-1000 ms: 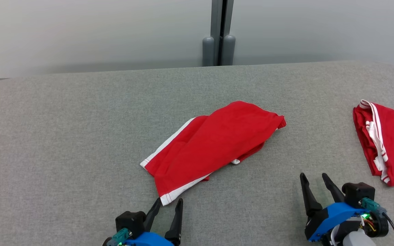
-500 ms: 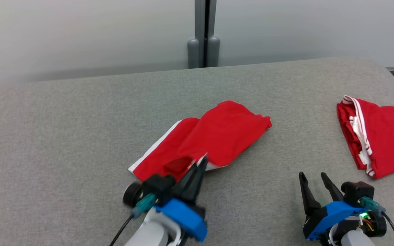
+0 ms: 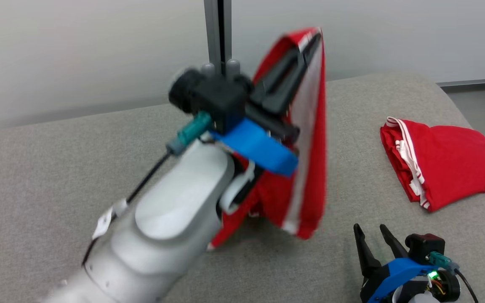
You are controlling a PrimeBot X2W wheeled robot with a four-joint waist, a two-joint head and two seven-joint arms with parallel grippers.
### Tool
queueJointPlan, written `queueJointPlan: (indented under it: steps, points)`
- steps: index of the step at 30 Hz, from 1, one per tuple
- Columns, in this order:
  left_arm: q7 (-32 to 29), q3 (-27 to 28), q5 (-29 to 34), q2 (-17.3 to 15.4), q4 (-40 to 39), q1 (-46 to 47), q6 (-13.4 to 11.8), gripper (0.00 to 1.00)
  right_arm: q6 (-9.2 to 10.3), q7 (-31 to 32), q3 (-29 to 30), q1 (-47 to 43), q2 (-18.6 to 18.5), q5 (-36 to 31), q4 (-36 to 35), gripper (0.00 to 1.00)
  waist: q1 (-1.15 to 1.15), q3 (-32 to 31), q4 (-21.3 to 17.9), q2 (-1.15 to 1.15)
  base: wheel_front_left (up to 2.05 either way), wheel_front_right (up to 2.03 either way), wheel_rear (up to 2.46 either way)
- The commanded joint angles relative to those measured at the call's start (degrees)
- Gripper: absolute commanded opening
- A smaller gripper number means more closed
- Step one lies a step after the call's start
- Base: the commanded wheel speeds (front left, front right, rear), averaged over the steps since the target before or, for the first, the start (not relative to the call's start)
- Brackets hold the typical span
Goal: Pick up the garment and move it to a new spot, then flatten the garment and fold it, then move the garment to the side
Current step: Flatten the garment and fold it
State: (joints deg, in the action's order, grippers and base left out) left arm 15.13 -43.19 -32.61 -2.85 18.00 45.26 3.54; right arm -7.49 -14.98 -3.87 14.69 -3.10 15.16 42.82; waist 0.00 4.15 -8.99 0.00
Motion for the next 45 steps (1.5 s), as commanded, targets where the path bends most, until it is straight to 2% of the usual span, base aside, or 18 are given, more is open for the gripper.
queueJointPlan:
  steps: [1,6,10,14,24,26,30,37,38,39,45]
  points:
    - [-0.01,0.3,0.22,-0.07,1.47,2.76,-0.77,0.0,-0.01,-0.25,-0.41,-0.84,0.12,0.38,-0.2,1.0,0.0,-0.35,-0.4,0.0,0.0,0.0,0.0]
    - [0.0,3.3,0.07,-0.01,7.21,12.33,-2.99,0.0,-0.01,-0.24,-3.55,-1.3,0.11,3.56,-0.86,1.0,0.0,-1.0,-0.9,0.0,0.0,0.0,0.0]
    - [-0.01,7.34,-0.3,-0.02,8.15,15.91,-3.67,0.0,-0.01,-0.25,-4.76,-1.58,0.1,4.66,-1.0,1.0,0.0,-1.51,-0.74,0.0,0.0,0.0,0.0]
    - [-0.01,10.56,1.47,-0.05,8.98,15.43,-2.92,0.0,-0.01,-0.24,-4.38,-2.62,0.1,4.61,-0.98,1.0,0.0,-2.18,0.3,0.0,0.0,0.0,0.0]
    - [-0.01,16.71,7.29,-3.7,11.02,13.53,-1.18,0.0,-0.01,-0.25,-3.1,-3.32,0.1,3.29,-0.68,1.0,0.0,-3.29,3.24,0.0,0.0,0.0,0.0]
    - [-0.01,15.82,8.49,-4.32,12.05,13.21,0.1,0.0,-0.01,-0.25,-3.34,-3.33,0.09,3.54,-0.7,1.0,0.0,-3.33,3.37,0.0,0.0,0.0,0.0]
    - [-1.24,10.44,9.6,-4.71,16.6,12.27,2.82,0.0,-0.01,-0.24,-4.59,-2.47,0.05,4.2,-1.15,1.0,0.0,-2.28,2.24,0.0,0.0,0.0,0.0]
    - [-3.46,3.59,6.33,-2.45,28.13,6.57,4.0,0.0,-0.01,-0.25,-6.84,0.61,0.09,4.9,-1.43,1.0,0.0,2.78,-3.28,0.0,0.0,0.0,0.0]
    - [-3.02,3.18,5.88,-2.06,29.97,5.87,4.02,0.04,-0.01,-0.25,-6.88,0.85,0.05,4.9,-1.22,1.0,0.0,3.49,-4.07,0.0,0.0,0.0,0.0]
    - [-2.53,3.16,5.22,-1.64,31.69,5.22,3.99,1.0,-0.02,-0.24,-6.9,1.18,0.08,4.82,-1.08,1.0,0.0,4.18,-4.79,0.0,0.0,0.0,0.0]
    - [-0.27,3.11,2.76,-0.19,38.26,1.33,1.08,1.0,-0.01,-0.24,-4.96,1.91,0.06,3.82,-0.44,1.0,0.0,6.64,-6.19,0.0,0.0,0.0,0.0]
